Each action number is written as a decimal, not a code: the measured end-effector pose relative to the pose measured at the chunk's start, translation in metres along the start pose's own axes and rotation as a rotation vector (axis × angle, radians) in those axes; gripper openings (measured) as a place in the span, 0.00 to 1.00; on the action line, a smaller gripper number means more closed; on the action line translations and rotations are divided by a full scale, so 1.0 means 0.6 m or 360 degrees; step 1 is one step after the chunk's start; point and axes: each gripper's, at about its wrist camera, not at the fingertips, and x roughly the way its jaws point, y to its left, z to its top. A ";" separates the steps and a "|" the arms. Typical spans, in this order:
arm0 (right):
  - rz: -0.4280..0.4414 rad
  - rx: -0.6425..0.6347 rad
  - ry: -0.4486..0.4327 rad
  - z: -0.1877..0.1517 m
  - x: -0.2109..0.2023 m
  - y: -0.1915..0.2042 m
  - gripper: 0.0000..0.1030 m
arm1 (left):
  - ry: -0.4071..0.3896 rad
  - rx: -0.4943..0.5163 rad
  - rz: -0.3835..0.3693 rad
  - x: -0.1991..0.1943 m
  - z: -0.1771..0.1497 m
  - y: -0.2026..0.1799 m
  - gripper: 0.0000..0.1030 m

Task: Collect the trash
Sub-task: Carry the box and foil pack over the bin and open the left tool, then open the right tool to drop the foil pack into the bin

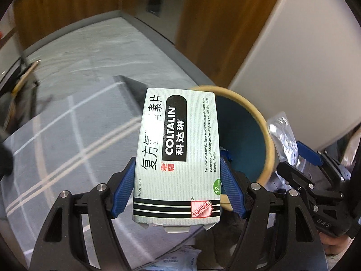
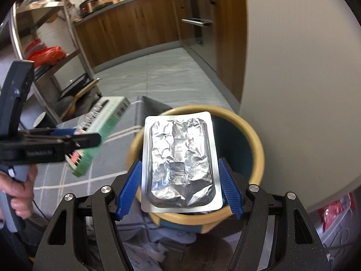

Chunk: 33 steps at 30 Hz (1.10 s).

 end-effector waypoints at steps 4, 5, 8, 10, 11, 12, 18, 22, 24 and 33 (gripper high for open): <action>-0.0023 0.0056 0.0014 -0.008 0.003 -0.027 0.67 | 0.0076 0.0102 -0.0020 0.051 0.008 -0.043 0.68; -0.0027 0.0066 0.0022 -0.008 0.006 -0.031 0.67 | 0.0093 0.0112 -0.0020 0.061 0.009 -0.049 0.69; -0.0046 0.0102 0.0060 -0.014 0.017 -0.047 0.67 | 0.0149 0.0143 -0.0029 0.087 0.007 -0.062 0.69; -0.0060 0.0117 0.0088 -0.019 0.025 -0.056 0.67 | 0.0177 0.0169 -0.0022 0.102 0.007 -0.067 0.69; -0.0059 0.0126 0.0097 -0.020 0.028 -0.059 0.67 | 0.0194 0.0180 -0.0020 0.108 0.006 -0.062 0.69; -0.0057 0.0134 0.0102 -0.022 0.029 -0.062 0.67 | 0.0208 0.0184 -0.0017 0.115 0.008 -0.065 0.69; -0.0068 0.0144 0.0121 -0.023 0.038 -0.071 0.67 | 0.0221 0.0200 0.0007 0.133 0.014 -0.071 0.73; -0.0064 0.0134 0.0130 -0.021 0.044 -0.066 0.67 | 0.0219 0.0196 0.0004 0.127 0.015 -0.067 0.74; -0.0064 0.0114 0.0138 -0.020 0.046 -0.062 0.67 | 0.0207 0.0189 0.0019 0.121 0.018 -0.061 0.74; -0.0079 0.0051 0.0206 -0.019 0.074 -0.047 0.67 | 0.0158 0.0069 0.0076 0.081 0.021 -0.020 0.76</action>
